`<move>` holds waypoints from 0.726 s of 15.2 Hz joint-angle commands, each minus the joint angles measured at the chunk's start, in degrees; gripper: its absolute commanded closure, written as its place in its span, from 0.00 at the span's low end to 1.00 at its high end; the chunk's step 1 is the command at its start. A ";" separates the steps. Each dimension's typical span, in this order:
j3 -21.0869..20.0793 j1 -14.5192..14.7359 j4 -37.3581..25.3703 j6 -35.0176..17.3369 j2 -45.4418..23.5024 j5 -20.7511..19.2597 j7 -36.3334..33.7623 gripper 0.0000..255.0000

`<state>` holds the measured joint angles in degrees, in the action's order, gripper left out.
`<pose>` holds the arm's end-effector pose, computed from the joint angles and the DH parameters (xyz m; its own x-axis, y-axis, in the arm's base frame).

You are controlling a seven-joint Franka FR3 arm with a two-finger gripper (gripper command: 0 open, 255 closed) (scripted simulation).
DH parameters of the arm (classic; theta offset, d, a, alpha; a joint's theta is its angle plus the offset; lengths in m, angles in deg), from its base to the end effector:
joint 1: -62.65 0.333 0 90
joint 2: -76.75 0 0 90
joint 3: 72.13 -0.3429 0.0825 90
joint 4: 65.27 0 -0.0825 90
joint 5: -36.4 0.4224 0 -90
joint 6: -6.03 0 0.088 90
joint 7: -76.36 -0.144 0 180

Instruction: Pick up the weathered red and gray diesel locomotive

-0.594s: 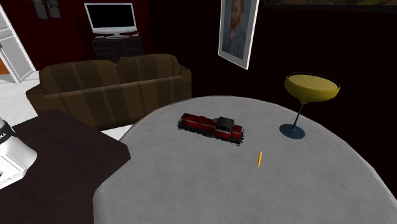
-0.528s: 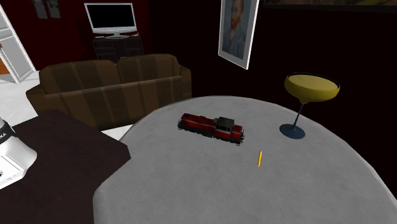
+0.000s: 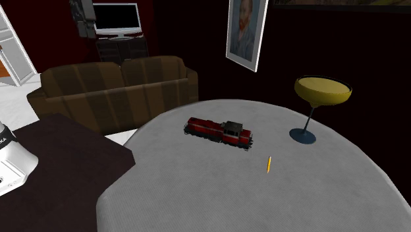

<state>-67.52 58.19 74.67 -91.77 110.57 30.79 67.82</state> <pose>0.3664 -0.0725 0.4699 0.9533 -0.2690 -0.1371 -0.2615 -0.9626 0.0704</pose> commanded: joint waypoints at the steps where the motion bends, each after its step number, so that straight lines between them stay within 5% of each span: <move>1: 0.40 -0.95 -0.87 -3.62 -4.40 0.03 -2.28 0.00; 11: 3.39 -5.03 -9.01 -16.88 -25.56 0.92 -11.86 0.00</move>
<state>-64.56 53.63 66.33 -107.52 86.74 31.62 56.83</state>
